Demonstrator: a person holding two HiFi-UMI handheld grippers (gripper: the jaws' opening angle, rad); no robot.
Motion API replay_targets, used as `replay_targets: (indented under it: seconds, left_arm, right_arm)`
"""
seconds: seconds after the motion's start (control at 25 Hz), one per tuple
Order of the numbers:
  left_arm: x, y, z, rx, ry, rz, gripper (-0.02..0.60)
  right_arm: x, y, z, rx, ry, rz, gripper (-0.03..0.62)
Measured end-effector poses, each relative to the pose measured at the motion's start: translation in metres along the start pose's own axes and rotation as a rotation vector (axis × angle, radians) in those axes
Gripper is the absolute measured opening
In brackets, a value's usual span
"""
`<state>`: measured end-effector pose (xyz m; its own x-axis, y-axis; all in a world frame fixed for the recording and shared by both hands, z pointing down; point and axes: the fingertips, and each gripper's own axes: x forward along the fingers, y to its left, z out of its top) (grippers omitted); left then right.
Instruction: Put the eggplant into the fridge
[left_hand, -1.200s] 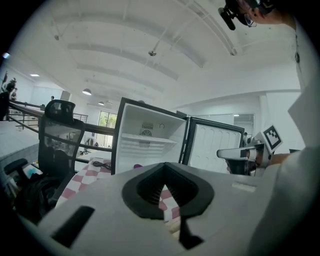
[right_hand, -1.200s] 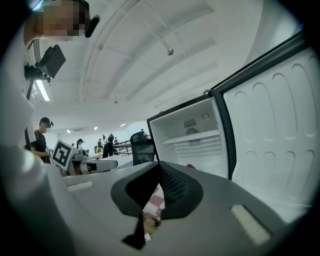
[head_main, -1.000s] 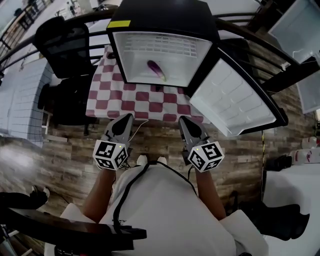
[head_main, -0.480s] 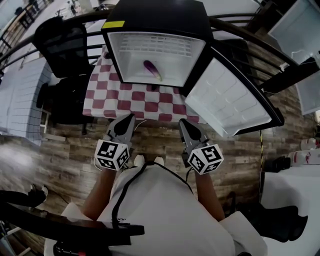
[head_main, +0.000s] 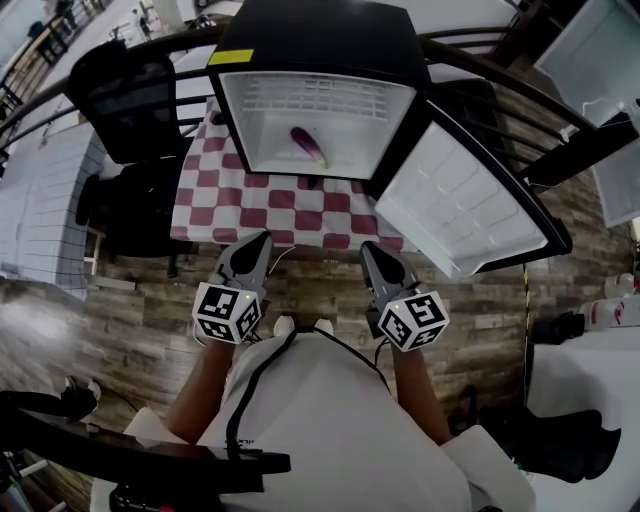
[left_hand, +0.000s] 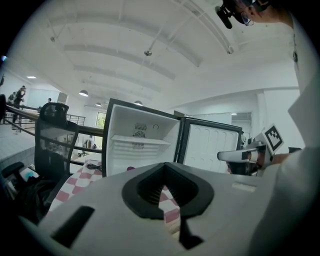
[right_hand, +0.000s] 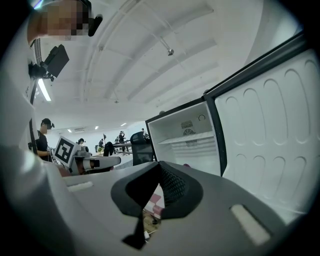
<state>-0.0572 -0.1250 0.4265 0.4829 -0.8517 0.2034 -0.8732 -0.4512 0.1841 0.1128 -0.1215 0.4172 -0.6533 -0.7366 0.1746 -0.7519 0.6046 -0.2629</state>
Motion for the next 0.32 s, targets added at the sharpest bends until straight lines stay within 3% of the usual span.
replay_targets:
  seconds: [0.32]
  left_arm:
    - [-0.003, 0.015, -0.002, -0.001, 0.015, -0.009, 0.006]
  right_arm:
    - [0.011, 0.010, -0.004, -0.013, 0.017, -0.004, 0.005]
